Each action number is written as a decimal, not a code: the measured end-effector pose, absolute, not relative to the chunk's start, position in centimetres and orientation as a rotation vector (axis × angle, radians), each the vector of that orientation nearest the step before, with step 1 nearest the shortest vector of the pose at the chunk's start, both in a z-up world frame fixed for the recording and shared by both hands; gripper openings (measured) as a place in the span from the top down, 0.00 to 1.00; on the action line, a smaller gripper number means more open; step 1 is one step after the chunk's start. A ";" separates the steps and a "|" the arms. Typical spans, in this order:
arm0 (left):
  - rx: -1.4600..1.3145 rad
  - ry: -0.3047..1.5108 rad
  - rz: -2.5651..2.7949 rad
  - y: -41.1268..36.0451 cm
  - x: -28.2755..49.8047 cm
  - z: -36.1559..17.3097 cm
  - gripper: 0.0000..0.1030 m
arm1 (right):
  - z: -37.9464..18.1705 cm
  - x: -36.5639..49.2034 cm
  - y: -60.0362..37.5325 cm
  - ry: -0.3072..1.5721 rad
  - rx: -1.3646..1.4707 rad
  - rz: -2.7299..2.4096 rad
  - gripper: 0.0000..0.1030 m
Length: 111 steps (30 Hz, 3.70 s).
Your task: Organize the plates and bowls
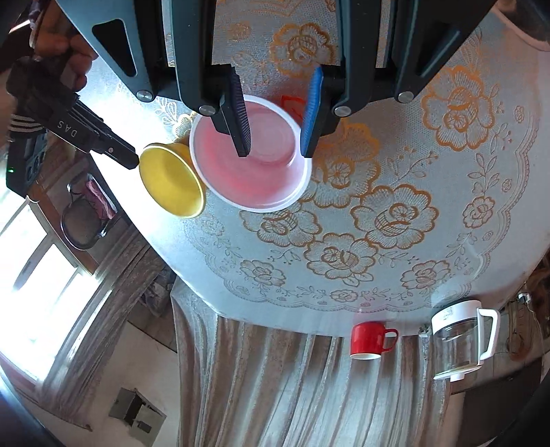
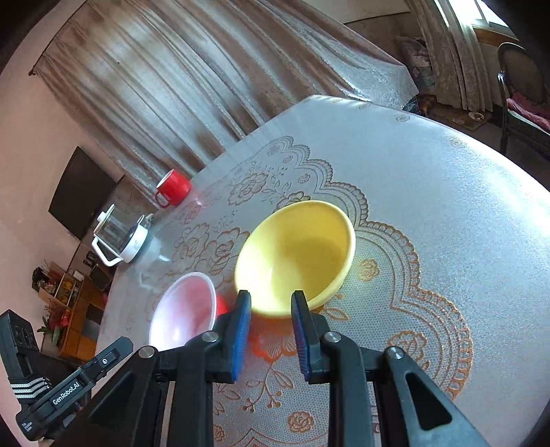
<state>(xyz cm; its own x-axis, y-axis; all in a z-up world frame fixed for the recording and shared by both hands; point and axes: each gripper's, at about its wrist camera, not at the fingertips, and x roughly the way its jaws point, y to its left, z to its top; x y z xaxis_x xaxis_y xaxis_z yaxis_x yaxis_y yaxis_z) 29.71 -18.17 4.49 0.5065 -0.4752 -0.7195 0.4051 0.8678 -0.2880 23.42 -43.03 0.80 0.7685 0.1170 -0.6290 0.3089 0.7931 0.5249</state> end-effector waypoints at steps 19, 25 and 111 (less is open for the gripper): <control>-0.054 0.870 -0.416 -18.9 32.2 3.6 0.71 | 1.6 23.8 -44.1 0.648 0.653 -0.069 0.75; -0.075 0.902 -0.382 -17.4 32.6 2.7 0.71 | 0.5 25.5 -39.8 0.742 0.625 0.118 0.75; -0.286 0.795 -0.204 8.9 13.5 4.3 0.86 | 3.7 16.9 -11.5 0.842 0.286 0.461 0.93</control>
<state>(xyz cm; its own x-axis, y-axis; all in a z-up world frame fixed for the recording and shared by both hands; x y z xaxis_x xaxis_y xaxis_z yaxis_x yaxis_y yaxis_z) 13.54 8.85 4.31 0.6837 -0.2859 -0.6714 0.0726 0.9421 -0.3272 16.92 -11.49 3.65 0.5764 0.4983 -0.6477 -0.2770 0.8648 0.4189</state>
